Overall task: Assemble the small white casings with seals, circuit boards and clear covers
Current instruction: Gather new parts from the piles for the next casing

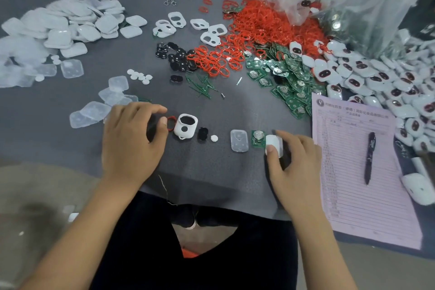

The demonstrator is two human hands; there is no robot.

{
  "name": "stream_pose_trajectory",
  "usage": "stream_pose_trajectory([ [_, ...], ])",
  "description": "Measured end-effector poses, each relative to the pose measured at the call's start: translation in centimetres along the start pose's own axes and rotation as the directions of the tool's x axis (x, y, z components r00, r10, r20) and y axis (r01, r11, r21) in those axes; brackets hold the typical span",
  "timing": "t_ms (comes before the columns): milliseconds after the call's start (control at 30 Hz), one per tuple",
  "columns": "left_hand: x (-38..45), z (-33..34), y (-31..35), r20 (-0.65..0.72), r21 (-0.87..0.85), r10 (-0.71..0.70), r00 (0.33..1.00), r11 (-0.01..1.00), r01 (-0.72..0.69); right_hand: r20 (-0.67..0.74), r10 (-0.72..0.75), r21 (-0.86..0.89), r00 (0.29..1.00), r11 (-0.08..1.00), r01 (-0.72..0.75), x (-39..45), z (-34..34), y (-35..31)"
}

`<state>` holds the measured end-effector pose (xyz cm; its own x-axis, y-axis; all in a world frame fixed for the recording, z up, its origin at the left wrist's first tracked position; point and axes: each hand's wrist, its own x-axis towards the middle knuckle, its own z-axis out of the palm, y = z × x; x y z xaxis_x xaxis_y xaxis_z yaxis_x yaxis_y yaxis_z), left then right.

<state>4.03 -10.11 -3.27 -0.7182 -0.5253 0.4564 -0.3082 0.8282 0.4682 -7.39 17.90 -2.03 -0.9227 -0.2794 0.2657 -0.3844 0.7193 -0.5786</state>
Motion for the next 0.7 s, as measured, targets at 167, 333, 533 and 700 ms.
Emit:
stream_pose_trajectory([
  [167,0.2,-0.4,0.2,0.073,-0.02,0.004,0.997,1.0,-0.003,-0.078,0.057,0.033,0.995,0.998,-0.055,0.1,-0.1,0.0],
  [333,0.2,-0.9,-0.2,0.139,-0.06,0.058,0.989,0.997,-0.05,-0.179,0.071,-0.027,0.981,0.997,-0.077,-0.1,0.3,-0.6],
  [533,0.8,-0.8,-0.5,0.157,-0.176,-0.017,0.987,0.983,0.045,-0.19,-0.039,-0.031,0.981,0.999,0.034,-0.1,0.5,-0.5],
  [700,-2.3,-2.2,2.8,-0.078,-0.466,0.044,0.996,0.882,-0.075,-0.285,-0.241,0.009,0.928,0.967,0.253,-1.3,0.6,-1.5],
])
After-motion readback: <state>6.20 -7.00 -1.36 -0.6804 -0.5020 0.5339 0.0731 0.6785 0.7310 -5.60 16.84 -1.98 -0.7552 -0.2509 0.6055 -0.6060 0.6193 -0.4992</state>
